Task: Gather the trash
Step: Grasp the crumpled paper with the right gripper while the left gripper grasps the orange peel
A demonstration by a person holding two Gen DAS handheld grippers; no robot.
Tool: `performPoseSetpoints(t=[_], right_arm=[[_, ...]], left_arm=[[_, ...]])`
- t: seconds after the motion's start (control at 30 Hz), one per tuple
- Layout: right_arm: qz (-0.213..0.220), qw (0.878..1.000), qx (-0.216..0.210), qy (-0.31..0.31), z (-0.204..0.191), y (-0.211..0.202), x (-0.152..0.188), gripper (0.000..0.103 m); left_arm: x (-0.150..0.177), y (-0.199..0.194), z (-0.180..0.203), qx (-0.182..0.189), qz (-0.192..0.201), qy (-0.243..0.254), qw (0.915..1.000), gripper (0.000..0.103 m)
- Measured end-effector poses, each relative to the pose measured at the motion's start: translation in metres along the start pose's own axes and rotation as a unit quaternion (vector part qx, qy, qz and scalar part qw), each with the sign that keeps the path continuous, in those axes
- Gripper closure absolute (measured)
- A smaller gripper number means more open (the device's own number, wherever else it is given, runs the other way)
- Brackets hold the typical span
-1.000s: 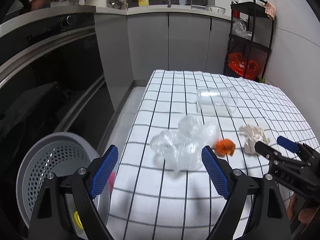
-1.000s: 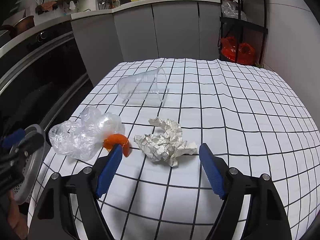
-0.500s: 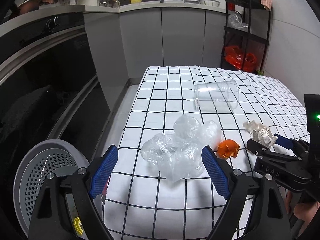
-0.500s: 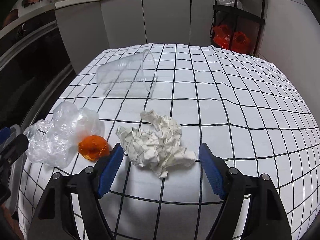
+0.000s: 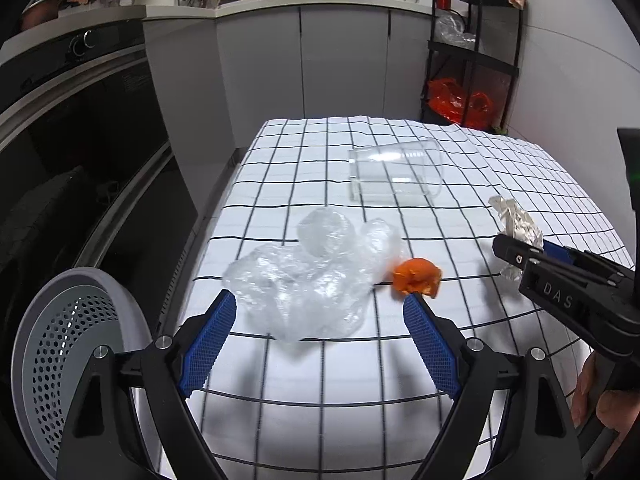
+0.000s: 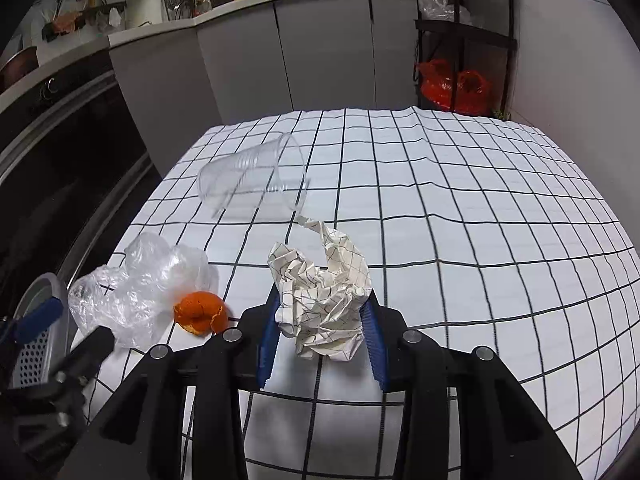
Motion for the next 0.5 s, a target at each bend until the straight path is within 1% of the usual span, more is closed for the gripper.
performPoseSetpoints(t=[0.1,0.23,0.33,0.5], right_arm=[[0.005,1.000,0.002,0.013,0.010,-0.007,-0.005,0.066],[0.017,0.999,-0.002,0.043,0.028,-0.019,-0.014,0.066],[0.027,0.998,-0.005,0.062,0.040,-0.027,-0.019,0.066],[0.029,0.995,-0.018,0.089,0.054,-0.033,-0.023,0.066]], left_arm=[[0.002,0.004,0.011,0.003,-0.004,-0.002,1.0000,0.017],[0.005,0.014,0.026,0.009,-0.019,-0.009,0.9997,0.017],[0.007,0.024,0.037,0.006,-0.030,-0.012,0.9995,0.017],[0.005,0.038,0.054,-0.003,-0.039,-0.006,0.9992,0.017]])
Point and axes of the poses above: each gripper's, at about its wrist camera, not at the fingertips, and y roughly the way its jaws point, z to its right, x to its underside, the point moved 4 cm from there along y, roughly the way its jaws point, and after that the axes turned 8 degrees about z, right-handed, at the moved point
